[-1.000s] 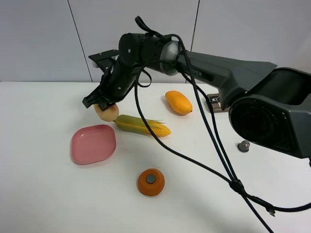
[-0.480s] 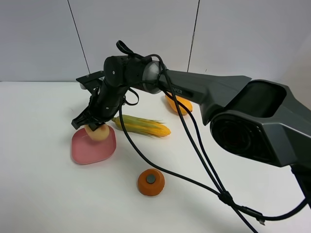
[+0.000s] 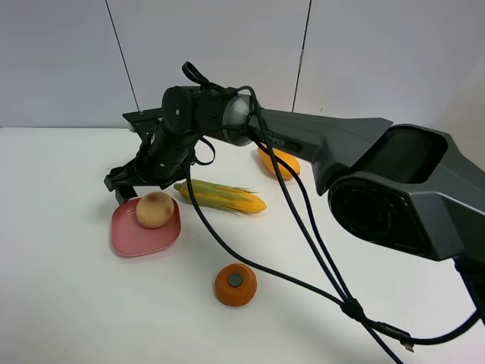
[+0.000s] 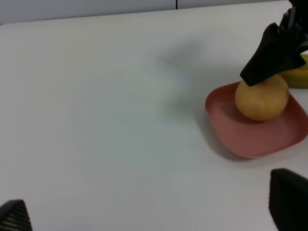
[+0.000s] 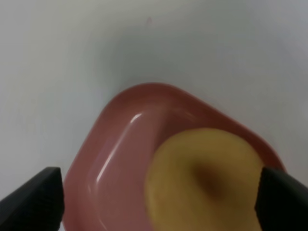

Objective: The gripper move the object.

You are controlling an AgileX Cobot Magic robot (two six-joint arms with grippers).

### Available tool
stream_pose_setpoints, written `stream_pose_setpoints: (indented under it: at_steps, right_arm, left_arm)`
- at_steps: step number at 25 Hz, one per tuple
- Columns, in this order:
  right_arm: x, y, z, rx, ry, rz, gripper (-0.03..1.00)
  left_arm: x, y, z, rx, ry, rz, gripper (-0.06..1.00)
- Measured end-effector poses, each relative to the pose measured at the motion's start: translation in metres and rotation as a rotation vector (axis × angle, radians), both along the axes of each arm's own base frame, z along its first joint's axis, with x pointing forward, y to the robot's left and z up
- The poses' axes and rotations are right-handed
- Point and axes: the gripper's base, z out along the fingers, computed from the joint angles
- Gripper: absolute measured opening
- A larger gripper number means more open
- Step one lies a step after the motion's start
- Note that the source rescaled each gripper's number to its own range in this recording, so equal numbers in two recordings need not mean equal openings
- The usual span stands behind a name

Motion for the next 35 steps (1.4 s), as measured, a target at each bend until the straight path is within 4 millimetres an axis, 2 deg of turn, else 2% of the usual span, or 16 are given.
stream_pose_setpoints:
  at_steps: [3, 6, 10, 15, 20, 26, 30, 35]
  right_arm:
    - [0.001, -0.002, 0.009, -0.009, -0.031, 0.004, 0.8]
    - [0.0, -0.008, 0.044, 0.002, -0.114, 0.007, 0.8]
    - [-0.003, -0.027, 0.114, 0.036, -0.267, -0.027, 0.8]
    - [-0.015, -0.066, 0.198, 0.032, -0.468, -0.089, 0.8]
    - [-0.033, -0.115, 0.264, -0.029, -0.628, -0.191, 0.8]
    - [-0.067, -0.19, 0.337, -0.093, -0.784, -0.352, 0.8]
    - [-0.096, -0.249, 0.376, -0.136, -0.858, -0.499, 0.8]
    - [-0.134, -0.315, 0.41, -0.17, -0.926, -0.669, 0.8]
  left_arm:
    - [0.0, 0.0, 0.0, 0.0, 0.0, 0.0, 1.0]
    - [0.0, 0.0, 0.0, 0.0, 0.0, 0.0, 1.0]
    - [0.0, 0.0, 0.0, 0.0, 0.0, 0.0, 1.0]
    - [0.0, 0.0, 0.0, 0.0, 0.0, 0.0, 1.0]
    - [0.0, 0.0, 0.0, 0.0, 0.0, 0.0, 1.0]
    - [0.0, 0.0, 0.0, 0.0, 0.0, 0.0, 1.0]
    - [0.0, 0.0, 0.0, 0.0, 0.0, 0.0, 1.0]
    - [0.0, 0.0, 0.0, 0.0, 0.0, 0.0, 1.0]
